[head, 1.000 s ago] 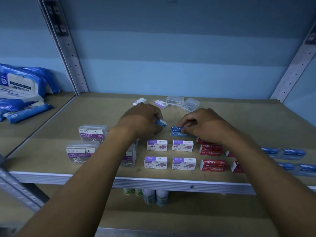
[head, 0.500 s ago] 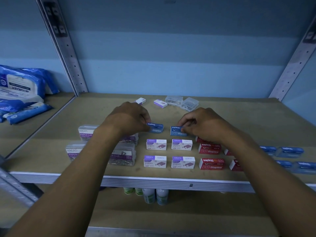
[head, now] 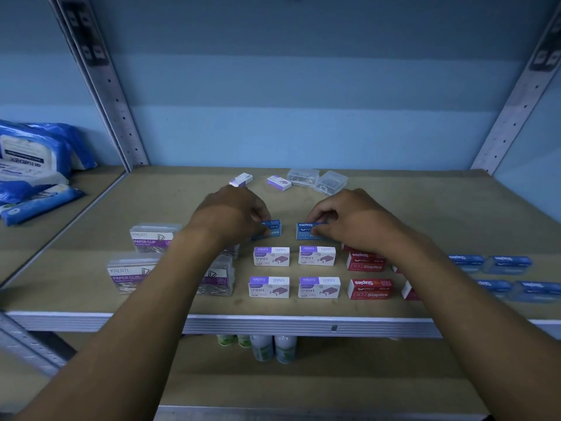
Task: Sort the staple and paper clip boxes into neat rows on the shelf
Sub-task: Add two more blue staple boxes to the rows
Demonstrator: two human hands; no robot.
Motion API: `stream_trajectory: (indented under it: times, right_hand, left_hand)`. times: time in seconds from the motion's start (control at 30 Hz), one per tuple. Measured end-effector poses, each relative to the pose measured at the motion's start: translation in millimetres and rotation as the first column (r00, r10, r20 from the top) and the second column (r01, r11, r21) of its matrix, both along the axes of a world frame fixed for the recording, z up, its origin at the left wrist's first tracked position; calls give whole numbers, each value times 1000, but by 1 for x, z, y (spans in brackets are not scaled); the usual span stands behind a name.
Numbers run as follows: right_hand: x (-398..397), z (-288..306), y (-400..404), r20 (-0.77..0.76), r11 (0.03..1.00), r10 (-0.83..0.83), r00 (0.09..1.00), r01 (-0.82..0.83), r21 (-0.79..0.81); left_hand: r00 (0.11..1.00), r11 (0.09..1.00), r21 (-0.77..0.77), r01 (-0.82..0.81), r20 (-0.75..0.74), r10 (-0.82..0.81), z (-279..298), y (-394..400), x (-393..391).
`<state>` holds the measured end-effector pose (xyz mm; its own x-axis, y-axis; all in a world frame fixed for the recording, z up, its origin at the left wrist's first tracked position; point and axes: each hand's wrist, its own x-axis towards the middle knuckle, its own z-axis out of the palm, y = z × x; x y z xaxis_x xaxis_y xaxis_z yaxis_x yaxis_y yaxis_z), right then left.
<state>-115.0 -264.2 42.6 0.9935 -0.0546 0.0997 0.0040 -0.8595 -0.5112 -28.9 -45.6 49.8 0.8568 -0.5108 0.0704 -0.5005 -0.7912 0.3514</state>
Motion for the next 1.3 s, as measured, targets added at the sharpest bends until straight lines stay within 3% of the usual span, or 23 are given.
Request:
stream_trajectory:
  times: [0.2,0.37,0.87,1.3]
  right_hand:
    - [-5,10,-15,157,999,-42,987,40,17]
    - [-24,23,-51,173,995,-102,980,101,12]
    - [-112,29,-169,200,952,-303,932,304,27]
    - [-140,21,-208,127,938,-343,931,346,-1]
  left_hand:
    - [993,995,-103,0,121,12,11,-5,-4]
    - [981,983,-167,77,187,-45,21,-28,-24]
    - [960,960,-107,258,139,-242,46,-182,-73]
    - [934,933,-72,352,93,-345,23,-240,-93]
